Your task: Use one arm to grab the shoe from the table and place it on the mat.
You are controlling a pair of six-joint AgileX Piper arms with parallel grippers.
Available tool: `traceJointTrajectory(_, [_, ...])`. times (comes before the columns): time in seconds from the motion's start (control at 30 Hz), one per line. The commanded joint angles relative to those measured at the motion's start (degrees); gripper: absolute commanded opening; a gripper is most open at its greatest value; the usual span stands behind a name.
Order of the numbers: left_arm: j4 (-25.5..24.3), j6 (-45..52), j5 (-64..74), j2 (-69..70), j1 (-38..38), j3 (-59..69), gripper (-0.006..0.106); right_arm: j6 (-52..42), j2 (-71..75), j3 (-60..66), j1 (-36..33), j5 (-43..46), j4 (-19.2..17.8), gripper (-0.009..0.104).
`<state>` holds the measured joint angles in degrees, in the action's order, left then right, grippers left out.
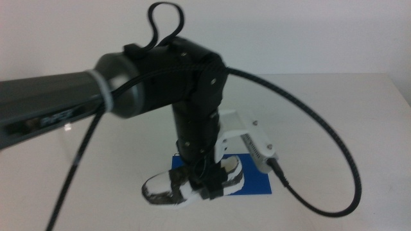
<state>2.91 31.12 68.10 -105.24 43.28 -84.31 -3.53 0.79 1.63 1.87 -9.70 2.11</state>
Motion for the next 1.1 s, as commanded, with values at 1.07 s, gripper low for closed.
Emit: traceJointTrajectory(1.07, [4.3, 15.5, 5.8, -14.9, -5.0, -22.8, -0.002, -0.7, 1.2, -0.5, -0.2, 4.5, -0.5, 0.066])
